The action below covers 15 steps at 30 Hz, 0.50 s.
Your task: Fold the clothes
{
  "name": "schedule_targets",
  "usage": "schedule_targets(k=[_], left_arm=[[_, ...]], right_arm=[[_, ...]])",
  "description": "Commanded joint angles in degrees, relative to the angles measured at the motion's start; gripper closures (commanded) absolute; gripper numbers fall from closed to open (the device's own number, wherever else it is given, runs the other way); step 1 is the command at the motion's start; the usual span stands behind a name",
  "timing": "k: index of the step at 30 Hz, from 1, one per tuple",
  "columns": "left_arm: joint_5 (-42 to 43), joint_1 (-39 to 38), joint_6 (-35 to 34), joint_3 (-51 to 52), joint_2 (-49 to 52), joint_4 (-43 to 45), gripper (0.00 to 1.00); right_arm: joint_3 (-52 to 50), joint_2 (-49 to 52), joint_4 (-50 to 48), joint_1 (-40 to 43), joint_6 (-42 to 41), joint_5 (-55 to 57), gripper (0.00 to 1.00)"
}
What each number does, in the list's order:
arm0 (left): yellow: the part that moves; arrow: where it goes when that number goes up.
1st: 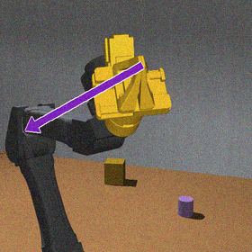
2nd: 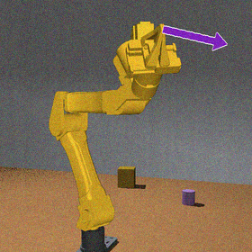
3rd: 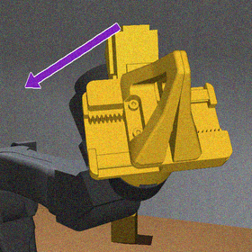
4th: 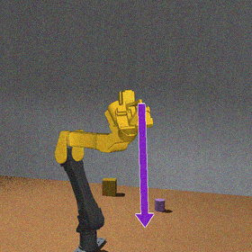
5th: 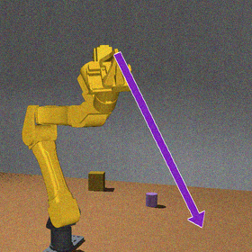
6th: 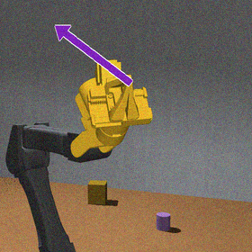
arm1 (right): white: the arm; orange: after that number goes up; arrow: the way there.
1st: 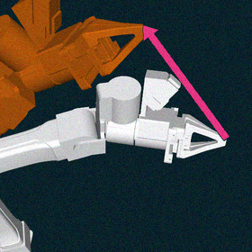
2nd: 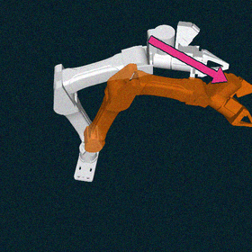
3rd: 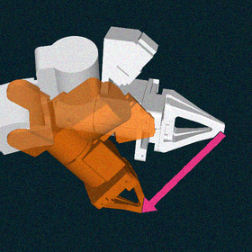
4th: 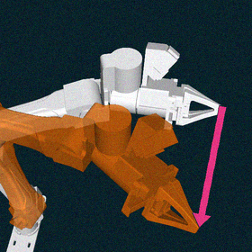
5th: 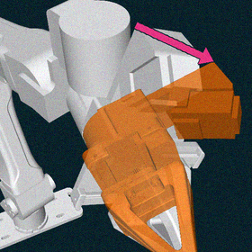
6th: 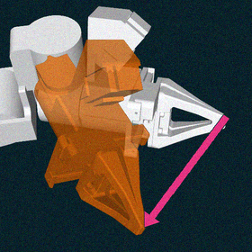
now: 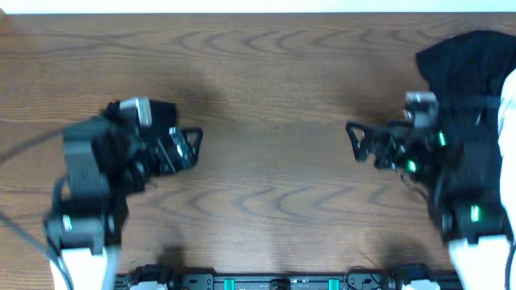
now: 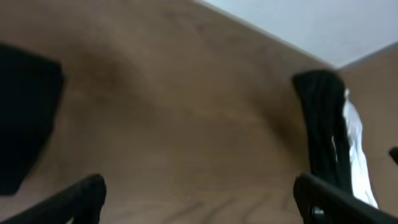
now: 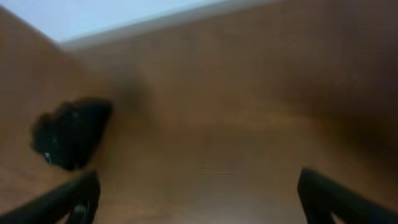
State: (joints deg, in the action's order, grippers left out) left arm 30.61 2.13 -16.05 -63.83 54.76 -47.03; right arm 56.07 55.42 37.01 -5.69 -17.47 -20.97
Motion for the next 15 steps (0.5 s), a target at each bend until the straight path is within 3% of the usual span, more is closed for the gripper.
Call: schedule_targets(k=[1, 4, 8, 15], left_arm=[[-0.2, -0.1, 6.4, -11.5, 8.9, -7.0, 0.02], [1.5, -0.1, 5.6, -15.1, 13.5, -9.8, 0.02], [8.0, -0.1, 4.8, -15.3, 16.2, -10.6, 0.02], [0.1, -0.1, 4.9, -15.3, 17.0, -14.8, 0.02]], right_arm=[[14.4, 13.6, 10.2, 0.9, 7.6, 3.6, 0.01], [26.6, 24.5, 18.4, 2.5, 12.6, 4.5, 0.01], [36.9, 34.2, 20.0, 5.4, 16.0, 4.7, 0.01], [44.9, 45.9, 20.7, 15.3, 10.5, 10.2, 0.01]])
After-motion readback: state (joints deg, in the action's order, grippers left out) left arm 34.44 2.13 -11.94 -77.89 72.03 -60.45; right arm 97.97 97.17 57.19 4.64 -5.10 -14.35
